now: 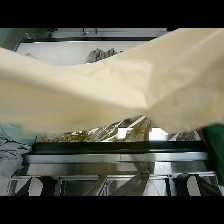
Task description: Fold the shirts.
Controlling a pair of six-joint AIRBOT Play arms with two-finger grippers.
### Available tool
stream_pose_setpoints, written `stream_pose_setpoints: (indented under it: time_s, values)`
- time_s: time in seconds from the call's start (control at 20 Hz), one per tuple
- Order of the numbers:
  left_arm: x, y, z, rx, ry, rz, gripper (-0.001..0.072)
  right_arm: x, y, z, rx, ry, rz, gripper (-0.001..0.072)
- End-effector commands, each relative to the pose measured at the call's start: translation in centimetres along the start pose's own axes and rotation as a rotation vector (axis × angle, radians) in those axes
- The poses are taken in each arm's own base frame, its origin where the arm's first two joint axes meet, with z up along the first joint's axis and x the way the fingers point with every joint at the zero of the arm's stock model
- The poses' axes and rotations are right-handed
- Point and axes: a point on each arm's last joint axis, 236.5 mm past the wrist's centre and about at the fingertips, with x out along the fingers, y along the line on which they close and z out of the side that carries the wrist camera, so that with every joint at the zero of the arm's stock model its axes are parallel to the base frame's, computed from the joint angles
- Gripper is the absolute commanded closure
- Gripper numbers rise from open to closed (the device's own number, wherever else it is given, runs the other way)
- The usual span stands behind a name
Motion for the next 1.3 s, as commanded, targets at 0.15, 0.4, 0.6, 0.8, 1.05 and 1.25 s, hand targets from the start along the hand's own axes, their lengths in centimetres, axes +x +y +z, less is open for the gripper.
stream_pose_setpoints:
  time_s: [0.15, 0.4, 0.6, 0.8, 1.05, 1.25]
  values:
    - [-2.9, 12.0, -3.9, -0.198, 0.166, 0.345, 0.0683, 0.7, -8.3, -2.0, 0.094, 0.121, -0.210, 0.0694]
    - [-2.9, 23.6, -23.6, -0.660, 0.474, 0.327, 0.0683, 2.1, -19.2, -19.9, 0.525, 0.405, -0.210, 0.0694]
    - [-5.2, 30.0, -33.6, -0.872, 0.526, 0.341, 0.0684, 1.1, -23.3, -37.4, 0.777, 0.598, -0.287, 0.0694]
    - [-9.6, 34.8, -41.3, -1.028, 0.514, 0.436, 0.0684, 0.2, -26.3, -48.2, 0.906, 0.679, -0.355, 0.0695]
    - [-12.5, 39.2, -46.5, -1.083, 0.587, 0.496, 0.0684, 1.8, -31.3, -54.3, 1.054, 0.550, -0.388, 0.0695]
    - [-13.9, 42.4, -48.2, -1.081, 0.684, 0.557, 0.0690, 3.3, -34.5, -54.4, 1.016, 0.530, -0.368, 0.0694]
